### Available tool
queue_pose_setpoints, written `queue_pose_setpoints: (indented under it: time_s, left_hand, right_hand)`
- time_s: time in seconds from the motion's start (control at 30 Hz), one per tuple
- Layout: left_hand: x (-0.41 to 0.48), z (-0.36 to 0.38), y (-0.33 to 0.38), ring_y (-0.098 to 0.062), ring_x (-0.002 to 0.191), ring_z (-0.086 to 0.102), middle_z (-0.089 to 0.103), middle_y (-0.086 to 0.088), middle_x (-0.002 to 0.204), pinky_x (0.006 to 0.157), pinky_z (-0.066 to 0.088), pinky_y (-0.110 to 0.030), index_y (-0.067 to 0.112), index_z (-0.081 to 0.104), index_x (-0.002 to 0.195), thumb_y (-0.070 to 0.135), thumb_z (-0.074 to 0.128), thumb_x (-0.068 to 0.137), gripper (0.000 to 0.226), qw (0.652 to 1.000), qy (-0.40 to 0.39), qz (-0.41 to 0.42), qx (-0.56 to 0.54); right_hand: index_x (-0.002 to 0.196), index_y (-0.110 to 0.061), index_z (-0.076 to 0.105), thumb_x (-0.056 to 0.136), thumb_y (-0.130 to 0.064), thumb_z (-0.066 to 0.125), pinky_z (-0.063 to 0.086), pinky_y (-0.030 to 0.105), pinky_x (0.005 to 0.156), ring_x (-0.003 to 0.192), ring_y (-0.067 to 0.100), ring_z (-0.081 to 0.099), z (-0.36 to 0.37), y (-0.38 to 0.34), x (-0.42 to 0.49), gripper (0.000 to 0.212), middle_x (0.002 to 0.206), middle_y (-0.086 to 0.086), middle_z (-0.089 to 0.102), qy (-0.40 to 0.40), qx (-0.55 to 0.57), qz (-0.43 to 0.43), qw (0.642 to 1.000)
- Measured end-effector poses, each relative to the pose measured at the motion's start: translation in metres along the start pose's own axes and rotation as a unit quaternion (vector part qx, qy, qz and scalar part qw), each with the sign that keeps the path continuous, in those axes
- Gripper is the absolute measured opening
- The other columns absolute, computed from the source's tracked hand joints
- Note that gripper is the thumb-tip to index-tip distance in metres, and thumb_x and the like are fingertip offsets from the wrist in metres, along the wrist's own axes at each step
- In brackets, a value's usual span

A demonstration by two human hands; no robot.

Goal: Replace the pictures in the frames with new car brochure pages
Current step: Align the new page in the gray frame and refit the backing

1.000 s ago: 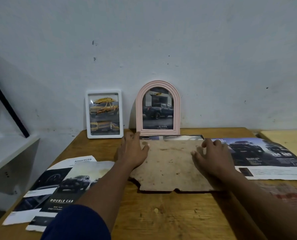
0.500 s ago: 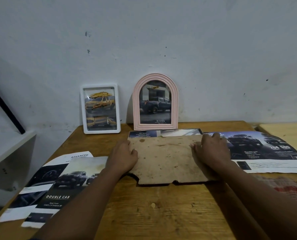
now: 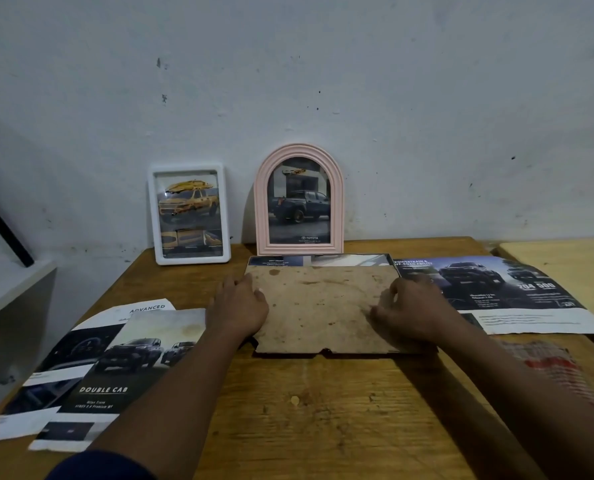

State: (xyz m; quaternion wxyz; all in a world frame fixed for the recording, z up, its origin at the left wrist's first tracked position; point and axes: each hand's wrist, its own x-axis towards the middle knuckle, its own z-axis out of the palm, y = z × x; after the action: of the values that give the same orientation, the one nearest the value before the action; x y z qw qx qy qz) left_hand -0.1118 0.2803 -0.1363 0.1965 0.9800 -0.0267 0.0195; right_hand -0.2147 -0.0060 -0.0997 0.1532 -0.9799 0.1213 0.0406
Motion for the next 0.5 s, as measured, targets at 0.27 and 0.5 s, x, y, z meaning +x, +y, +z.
queue_pose_setpoints:
  time_s: [0.27, 0.5]
  left_hand:
    - [-0.021, -0.012, -0.015, -0.028, 0.127, 0.052, 0.054, -0.009, 0.140, 0.101, 0.049, -0.046, 0.016, 0.052, 0.144, 0.041, 0.054, 0.097, 0.054, 0.999, 0.044, -0.015, -0.017]
    - [-0.034, -0.011, -0.017, -0.029, 0.146, 0.032, 0.038, -0.007, 0.158, 0.119, 0.026, -0.050, 0.023, 0.036, 0.155, 0.046, 0.040, 0.102, 0.058, 0.993, 0.048, -0.031, -0.104]
  right_hand:
    - [0.155, -0.019, 0.009, 0.049, -0.079, 0.073, 0.022, 0.058, 0.115, 0.145, 0.045, 0.007, -0.029, -0.036, -0.045, 0.137, 0.158, 0.022, 0.011, -0.197, -0.117, -0.045, 0.972]
    - [0.152, -0.027, 0.023, 0.038, -0.089, 0.067, 0.040, 0.052, 0.108, 0.141, 0.037, 0.028, -0.016, -0.016, -0.038, 0.136, 0.155, 0.013, 0.026, -0.102, -0.011, -0.040, 0.994]
